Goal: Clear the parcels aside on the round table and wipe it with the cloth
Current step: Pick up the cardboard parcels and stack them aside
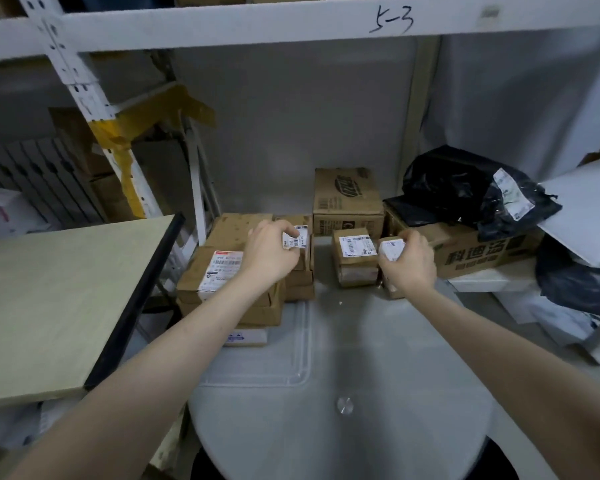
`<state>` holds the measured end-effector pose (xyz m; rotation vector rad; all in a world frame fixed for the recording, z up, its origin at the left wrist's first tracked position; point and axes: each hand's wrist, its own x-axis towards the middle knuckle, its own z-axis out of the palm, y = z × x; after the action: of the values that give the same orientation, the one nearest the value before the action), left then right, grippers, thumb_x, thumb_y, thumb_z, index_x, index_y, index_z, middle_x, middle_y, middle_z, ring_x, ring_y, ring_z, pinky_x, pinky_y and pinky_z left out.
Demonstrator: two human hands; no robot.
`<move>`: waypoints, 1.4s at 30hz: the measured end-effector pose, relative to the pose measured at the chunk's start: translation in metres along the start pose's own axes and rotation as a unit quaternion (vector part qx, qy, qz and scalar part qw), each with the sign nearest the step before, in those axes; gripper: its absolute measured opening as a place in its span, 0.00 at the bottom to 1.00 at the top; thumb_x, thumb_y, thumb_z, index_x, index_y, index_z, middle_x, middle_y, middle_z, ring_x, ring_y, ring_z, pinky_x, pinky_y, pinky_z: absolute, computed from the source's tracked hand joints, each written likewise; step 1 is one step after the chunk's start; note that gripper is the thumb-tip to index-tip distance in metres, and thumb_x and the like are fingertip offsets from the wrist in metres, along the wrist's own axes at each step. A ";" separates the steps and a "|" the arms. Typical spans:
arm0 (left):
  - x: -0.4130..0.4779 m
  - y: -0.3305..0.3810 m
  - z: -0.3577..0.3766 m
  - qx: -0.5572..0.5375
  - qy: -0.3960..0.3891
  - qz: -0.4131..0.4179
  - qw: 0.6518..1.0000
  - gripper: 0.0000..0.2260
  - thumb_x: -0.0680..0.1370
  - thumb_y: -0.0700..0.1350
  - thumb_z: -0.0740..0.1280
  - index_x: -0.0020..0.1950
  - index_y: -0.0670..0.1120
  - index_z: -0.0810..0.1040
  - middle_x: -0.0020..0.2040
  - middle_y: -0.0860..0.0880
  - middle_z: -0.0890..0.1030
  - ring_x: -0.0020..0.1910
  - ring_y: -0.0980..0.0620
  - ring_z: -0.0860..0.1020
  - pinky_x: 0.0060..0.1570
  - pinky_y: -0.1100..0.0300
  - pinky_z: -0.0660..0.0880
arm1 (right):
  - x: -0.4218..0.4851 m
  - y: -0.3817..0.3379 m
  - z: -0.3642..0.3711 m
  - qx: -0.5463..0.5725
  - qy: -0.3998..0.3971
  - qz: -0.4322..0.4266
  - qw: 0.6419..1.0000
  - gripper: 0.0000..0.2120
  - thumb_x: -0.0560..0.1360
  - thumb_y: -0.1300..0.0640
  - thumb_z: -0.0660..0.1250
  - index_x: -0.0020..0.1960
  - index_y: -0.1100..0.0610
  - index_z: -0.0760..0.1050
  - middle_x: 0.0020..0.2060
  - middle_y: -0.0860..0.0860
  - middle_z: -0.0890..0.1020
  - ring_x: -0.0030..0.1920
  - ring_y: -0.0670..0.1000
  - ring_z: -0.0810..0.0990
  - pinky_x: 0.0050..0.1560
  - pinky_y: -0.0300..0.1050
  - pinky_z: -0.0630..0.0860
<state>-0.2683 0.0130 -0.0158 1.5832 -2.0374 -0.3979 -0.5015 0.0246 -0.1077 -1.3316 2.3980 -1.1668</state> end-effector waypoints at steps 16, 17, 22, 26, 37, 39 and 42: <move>0.038 0.006 0.050 0.173 -0.075 -0.002 0.982 0.10 0.73 0.41 0.65 0.51 0.48 0.81 0.54 0.46 0.80 0.60 0.44 0.75 0.61 0.49 0.72 | 0.032 0.060 0.014 -0.030 -0.065 0.147 0.987 0.38 0.63 0.44 0.74 0.66 0.57 0.64 0.61 0.61 0.68 0.63 0.63 0.69 0.60 0.55 0.70; 0.038 0.006 0.050 0.177 -0.073 -0.004 0.982 0.09 0.73 0.41 0.65 0.50 0.49 0.81 0.54 0.47 0.80 0.60 0.45 0.75 0.61 0.49 0.72 | 0.033 0.062 0.011 0.004 -0.058 0.158 0.986 0.37 0.62 0.45 0.74 0.66 0.56 0.65 0.61 0.60 0.69 0.63 0.62 0.70 0.60 0.55 0.71; 0.040 0.009 0.051 0.192 -0.068 -0.016 0.979 0.08 0.74 0.41 0.65 0.50 0.48 0.81 0.53 0.48 0.80 0.55 0.46 0.76 0.56 0.49 0.74 | 0.031 0.071 -0.004 0.173 -0.016 0.198 0.965 0.33 0.62 0.39 0.70 0.63 0.51 0.70 0.57 0.54 0.76 0.54 0.56 0.76 0.52 0.50 0.75; 0.039 0.015 0.048 0.194 -0.092 -0.036 0.976 0.10 0.73 0.41 0.65 0.52 0.48 0.81 0.55 0.47 0.78 0.57 0.45 0.75 0.60 0.47 0.72 | 0.031 0.068 -0.020 0.349 -0.022 0.237 0.907 0.27 0.66 0.38 0.64 0.59 0.52 0.72 0.54 0.52 0.79 0.53 0.54 0.77 0.56 0.54 0.77; 0.010 0.053 0.044 -0.162 -0.141 -0.010 0.977 0.25 0.76 0.51 0.69 0.70 0.46 0.70 0.66 0.46 0.74 0.65 0.50 0.73 0.61 0.58 0.69 | 0.007 0.030 -0.048 0.562 -0.268 0.377 0.686 0.32 0.67 0.35 0.60 0.60 0.56 0.78 0.54 0.55 0.82 0.48 0.58 0.81 0.40 0.44 0.77; 0.002 0.056 0.038 -0.234 -0.177 -0.032 0.955 0.30 0.75 0.57 0.68 0.74 0.48 0.66 0.69 0.48 0.72 0.68 0.51 0.70 0.62 0.59 0.67 | -0.001 0.023 -0.051 0.517 -0.327 0.379 0.694 0.35 0.69 0.30 0.57 0.56 0.58 0.79 0.49 0.59 0.83 0.43 0.60 0.82 0.36 0.43 0.76; -0.011 0.050 0.026 -0.232 -0.207 -0.019 0.950 0.33 0.72 0.59 0.70 0.73 0.49 0.67 0.67 0.51 0.73 0.65 0.51 0.72 0.61 0.58 0.70 | -0.017 0.012 -0.057 0.479 -0.402 0.362 0.691 0.39 0.71 0.27 0.50 0.53 0.60 0.78 0.41 0.61 0.83 0.40 0.58 0.81 0.30 0.39 0.74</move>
<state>-0.3219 0.0345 -0.0133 1.3212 -1.9970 -1.2149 -0.5262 0.0727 -0.0811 -0.2993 1.0919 -0.9795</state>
